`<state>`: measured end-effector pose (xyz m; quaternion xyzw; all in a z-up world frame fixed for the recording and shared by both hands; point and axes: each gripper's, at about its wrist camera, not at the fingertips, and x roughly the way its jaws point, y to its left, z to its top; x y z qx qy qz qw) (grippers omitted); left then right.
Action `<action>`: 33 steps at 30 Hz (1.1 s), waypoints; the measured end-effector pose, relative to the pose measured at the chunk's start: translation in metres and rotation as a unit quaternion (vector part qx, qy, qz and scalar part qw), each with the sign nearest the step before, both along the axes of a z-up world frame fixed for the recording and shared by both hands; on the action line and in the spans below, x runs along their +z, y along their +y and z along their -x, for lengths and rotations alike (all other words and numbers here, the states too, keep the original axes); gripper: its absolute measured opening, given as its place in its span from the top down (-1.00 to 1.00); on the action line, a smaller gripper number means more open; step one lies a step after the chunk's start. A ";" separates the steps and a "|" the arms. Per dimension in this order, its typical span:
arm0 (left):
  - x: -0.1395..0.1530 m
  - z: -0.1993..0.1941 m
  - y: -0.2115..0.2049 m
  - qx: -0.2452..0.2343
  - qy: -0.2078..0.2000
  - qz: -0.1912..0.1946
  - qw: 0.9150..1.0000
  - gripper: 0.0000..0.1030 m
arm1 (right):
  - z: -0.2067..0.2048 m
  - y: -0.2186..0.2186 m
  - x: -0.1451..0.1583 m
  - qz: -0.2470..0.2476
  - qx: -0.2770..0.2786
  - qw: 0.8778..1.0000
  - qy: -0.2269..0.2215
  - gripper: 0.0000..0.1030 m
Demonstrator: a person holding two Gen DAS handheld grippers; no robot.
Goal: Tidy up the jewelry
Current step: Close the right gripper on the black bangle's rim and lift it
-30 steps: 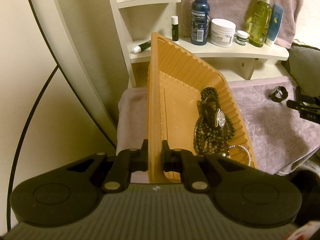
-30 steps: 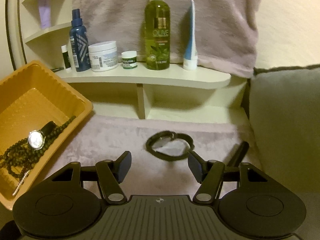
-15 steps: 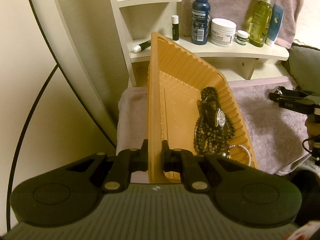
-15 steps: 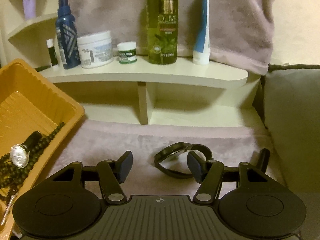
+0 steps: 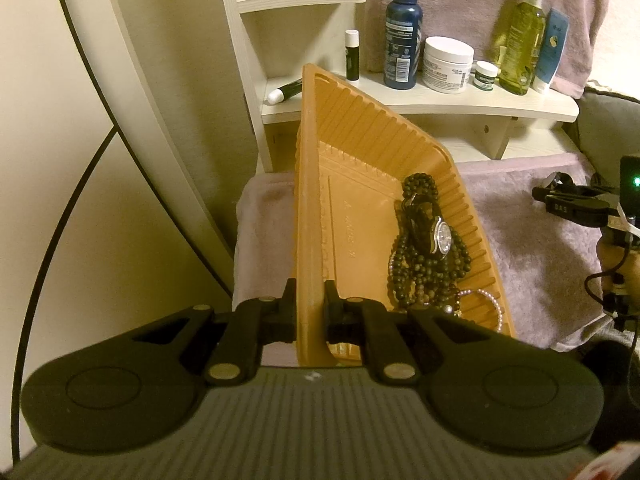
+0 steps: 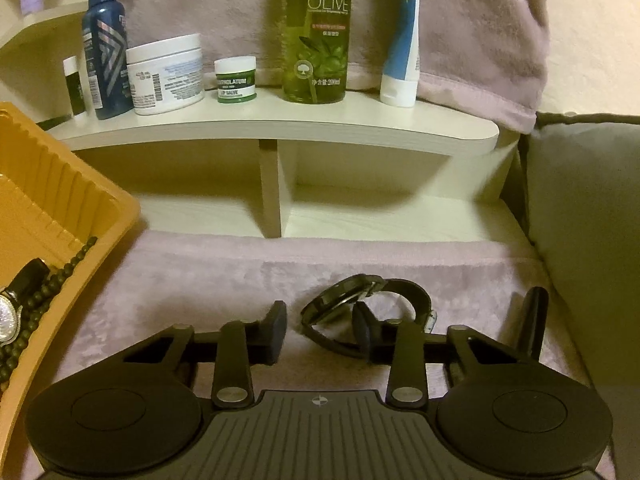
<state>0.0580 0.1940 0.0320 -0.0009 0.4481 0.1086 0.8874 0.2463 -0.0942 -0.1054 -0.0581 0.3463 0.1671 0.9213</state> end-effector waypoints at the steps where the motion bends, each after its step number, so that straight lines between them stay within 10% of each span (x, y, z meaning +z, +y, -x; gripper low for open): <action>1: 0.000 0.000 0.000 0.000 0.000 0.000 1.000 0.80 | 0.000 0.000 0.000 0.001 0.001 1.000 0.001 0.49; 33: 0.000 0.000 0.001 0.000 -0.001 0.001 1.000 0.80 | 0.031 -0.025 0.019 -0.050 0.034 0.998 0.007 0.72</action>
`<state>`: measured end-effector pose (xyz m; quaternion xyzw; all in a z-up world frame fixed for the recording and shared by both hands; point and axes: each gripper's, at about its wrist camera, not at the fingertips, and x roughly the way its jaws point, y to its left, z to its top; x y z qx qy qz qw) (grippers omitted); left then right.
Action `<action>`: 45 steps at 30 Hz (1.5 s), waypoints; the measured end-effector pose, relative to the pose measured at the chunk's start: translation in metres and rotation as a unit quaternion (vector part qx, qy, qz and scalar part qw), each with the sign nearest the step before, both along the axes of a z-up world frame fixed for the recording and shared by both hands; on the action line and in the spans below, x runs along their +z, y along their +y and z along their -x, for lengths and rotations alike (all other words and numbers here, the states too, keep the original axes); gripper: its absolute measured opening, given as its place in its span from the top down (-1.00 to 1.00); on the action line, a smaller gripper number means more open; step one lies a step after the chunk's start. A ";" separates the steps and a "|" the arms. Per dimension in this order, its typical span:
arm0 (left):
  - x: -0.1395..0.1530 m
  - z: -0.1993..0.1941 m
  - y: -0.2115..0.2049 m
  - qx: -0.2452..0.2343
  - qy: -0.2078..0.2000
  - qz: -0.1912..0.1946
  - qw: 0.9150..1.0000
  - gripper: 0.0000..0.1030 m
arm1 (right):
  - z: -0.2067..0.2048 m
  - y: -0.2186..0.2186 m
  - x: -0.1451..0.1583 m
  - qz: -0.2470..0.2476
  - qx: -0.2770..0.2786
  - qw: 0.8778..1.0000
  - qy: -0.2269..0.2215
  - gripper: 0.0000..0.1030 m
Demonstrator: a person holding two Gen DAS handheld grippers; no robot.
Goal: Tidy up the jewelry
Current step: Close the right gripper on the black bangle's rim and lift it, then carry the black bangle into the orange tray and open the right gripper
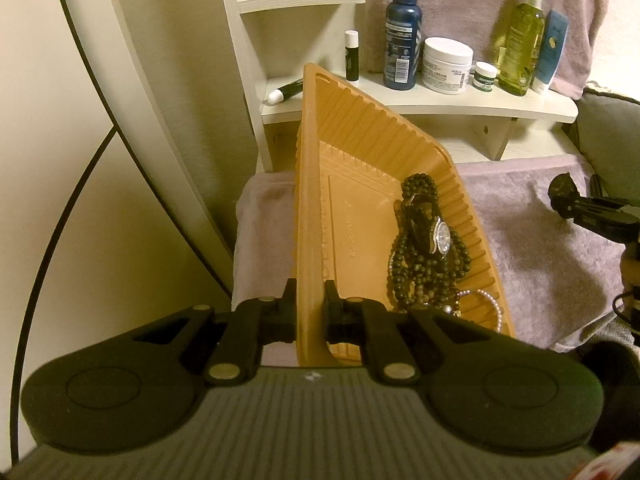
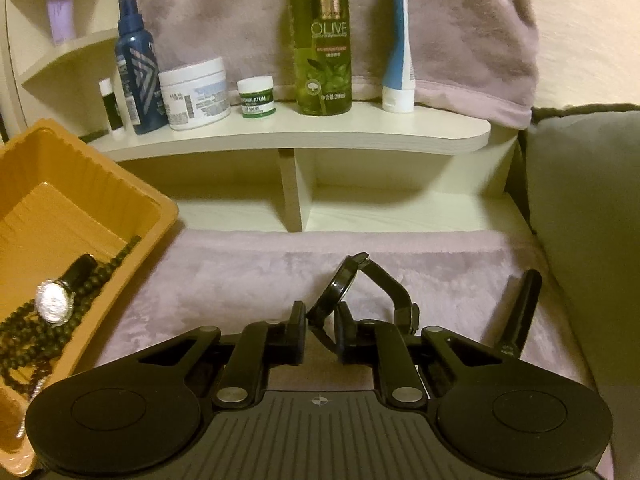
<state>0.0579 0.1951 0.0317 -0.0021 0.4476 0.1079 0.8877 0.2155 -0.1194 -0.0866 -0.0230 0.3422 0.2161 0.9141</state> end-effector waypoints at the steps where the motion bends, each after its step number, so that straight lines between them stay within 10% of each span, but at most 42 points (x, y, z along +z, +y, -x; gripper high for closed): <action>1: 0.000 0.000 0.000 0.000 0.000 0.000 1.000 0.80 | 0.003 -0.001 0.001 -0.001 0.001 1.000 0.000 0.72; 30: 0.001 0.001 0.000 0.000 -0.003 0.003 1.000 0.80 | 0.063 0.107 0.082 -0.061 0.208 0.976 -0.036 0.72; 45: 0.001 0.001 0.000 -0.001 -0.004 0.004 1.000 0.80 | 0.068 0.173 0.064 -0.039 0.290 0.956 -0.011 0.72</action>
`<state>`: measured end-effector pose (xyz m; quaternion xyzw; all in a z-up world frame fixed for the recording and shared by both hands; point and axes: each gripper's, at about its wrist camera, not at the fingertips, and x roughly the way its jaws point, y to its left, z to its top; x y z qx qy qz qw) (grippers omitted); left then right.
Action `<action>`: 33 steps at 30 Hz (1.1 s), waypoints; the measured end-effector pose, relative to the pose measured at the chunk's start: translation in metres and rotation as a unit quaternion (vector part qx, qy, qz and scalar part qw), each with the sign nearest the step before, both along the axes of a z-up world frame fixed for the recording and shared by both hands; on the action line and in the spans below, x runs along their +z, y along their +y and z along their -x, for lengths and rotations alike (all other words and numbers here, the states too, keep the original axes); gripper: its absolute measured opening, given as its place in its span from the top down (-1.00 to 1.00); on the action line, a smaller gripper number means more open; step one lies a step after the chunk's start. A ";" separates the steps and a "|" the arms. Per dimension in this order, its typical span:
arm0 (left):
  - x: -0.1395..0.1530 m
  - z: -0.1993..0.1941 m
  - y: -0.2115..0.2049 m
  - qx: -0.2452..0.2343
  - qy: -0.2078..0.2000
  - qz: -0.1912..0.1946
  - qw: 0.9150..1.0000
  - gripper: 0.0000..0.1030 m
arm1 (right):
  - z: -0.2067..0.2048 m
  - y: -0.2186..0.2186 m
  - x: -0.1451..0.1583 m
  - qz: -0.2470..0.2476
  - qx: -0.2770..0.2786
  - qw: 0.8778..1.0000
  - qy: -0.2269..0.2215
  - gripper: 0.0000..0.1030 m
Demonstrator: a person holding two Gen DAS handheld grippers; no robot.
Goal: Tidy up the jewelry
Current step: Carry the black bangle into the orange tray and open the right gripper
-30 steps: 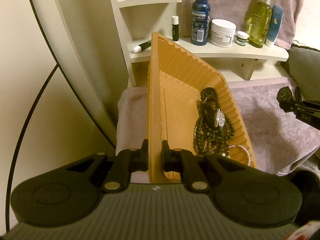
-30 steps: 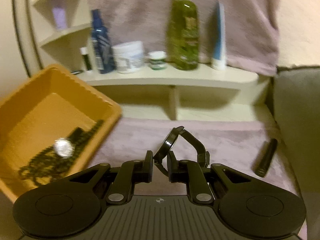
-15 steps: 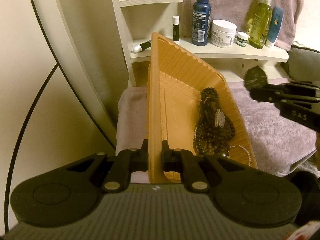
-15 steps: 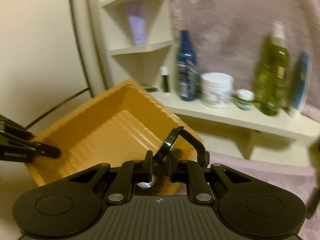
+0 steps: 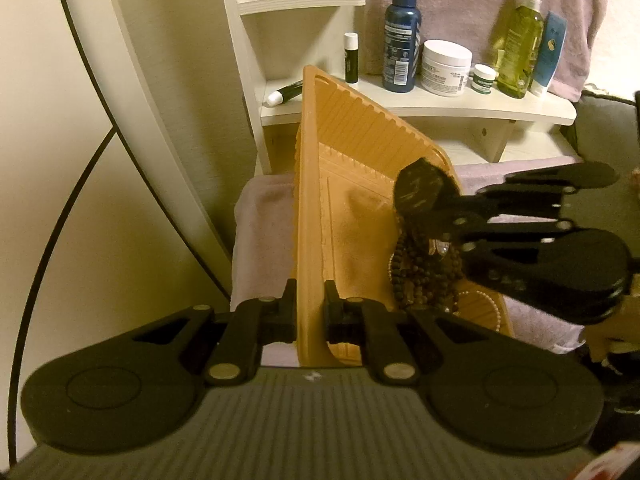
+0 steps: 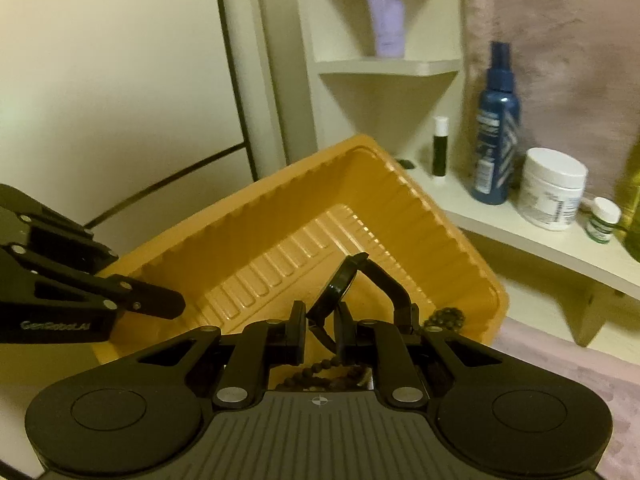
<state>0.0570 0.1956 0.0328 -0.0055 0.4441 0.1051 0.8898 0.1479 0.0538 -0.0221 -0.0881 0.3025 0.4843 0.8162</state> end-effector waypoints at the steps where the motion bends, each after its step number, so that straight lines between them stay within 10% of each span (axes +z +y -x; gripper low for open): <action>1: 0.000 0.000 0.000 -0.001 0.000 0.000 1.000 0.80 | -0.001 0.003 -0.002 0.004 0.002 1.000 0.001 0.72; 16: 0.000 0.000 0.000 -0.001 0.000 -0.001 1.000 0.80 | -0.019 0.018 -0.024 0.010 -0.005 1.000 0.021 0.65; 20: -0.001 0.001 0.001 0.000 -0.002 0.002 1.000 0.81 | -0.018 0.010 -0.023 -0.009 -0.009 1.000 0.013 -0.10; 33: -0.001 0.001 0.001 0.000 -0.002 0.001 1.000 0.80 | -0.011 -0.035 -0.013 -0.008 -0.051 0.999 -0.016 -0.11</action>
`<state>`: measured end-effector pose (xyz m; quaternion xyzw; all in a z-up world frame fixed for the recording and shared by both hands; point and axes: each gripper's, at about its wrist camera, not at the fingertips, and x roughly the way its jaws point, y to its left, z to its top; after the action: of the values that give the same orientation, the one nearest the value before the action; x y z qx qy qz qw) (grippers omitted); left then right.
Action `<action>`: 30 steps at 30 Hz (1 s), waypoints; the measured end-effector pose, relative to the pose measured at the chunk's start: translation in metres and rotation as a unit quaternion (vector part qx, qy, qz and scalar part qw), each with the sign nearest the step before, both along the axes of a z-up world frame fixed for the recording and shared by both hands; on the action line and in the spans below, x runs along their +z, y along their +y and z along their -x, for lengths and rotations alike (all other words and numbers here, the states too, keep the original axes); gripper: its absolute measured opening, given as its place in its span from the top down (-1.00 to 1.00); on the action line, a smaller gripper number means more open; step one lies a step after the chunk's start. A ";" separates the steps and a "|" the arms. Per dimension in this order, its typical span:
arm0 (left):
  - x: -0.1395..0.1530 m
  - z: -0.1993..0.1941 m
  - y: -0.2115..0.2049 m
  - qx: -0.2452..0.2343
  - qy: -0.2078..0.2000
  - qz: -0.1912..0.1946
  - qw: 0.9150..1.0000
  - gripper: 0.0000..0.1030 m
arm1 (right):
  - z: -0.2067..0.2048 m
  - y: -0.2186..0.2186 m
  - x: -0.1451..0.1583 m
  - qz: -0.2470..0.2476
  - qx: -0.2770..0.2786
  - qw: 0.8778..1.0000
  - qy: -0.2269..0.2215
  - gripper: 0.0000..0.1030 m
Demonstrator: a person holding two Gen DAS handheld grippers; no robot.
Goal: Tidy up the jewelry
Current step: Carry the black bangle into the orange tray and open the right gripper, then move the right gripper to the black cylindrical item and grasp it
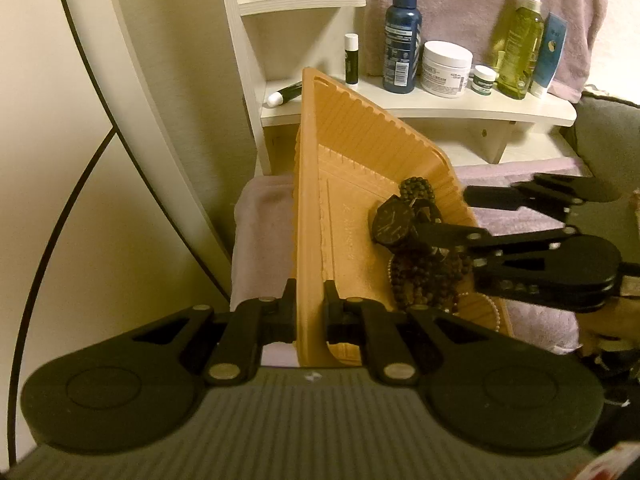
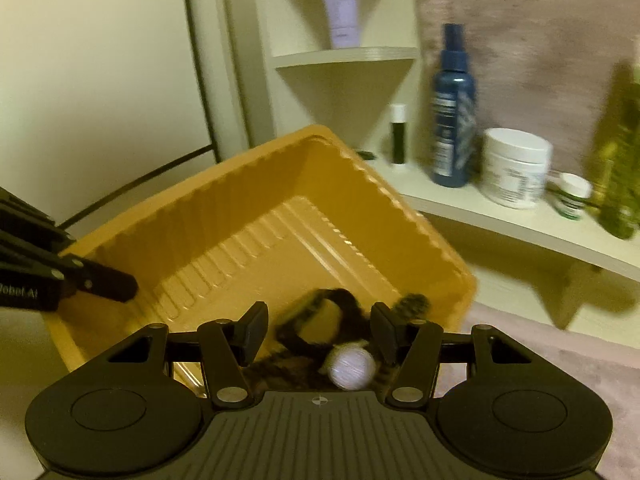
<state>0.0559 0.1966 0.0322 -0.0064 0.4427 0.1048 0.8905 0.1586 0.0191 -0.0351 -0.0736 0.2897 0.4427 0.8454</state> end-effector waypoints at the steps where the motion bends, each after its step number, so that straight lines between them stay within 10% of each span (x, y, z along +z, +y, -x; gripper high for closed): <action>1: 0.000 0.000 0.000 0.000 0.000 0.000 1.000 0.81 | 0.000 -0.005 0.000 0.003 -0.006 1.000 -0.001 -0.11; 30: 0.002 0.000 -0.001 0.000 -0.001 -0.002 1.000 0.80 | -0.024 -0.192 -0.031 0.052 -0.305 0.951 0.012 -0.11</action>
<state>0.0561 0.1954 0.0345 -0.0046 0.4419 0.1056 0.8908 0.1826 -0.1730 -0.0660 -0.0199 0.3306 0.1486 0.9318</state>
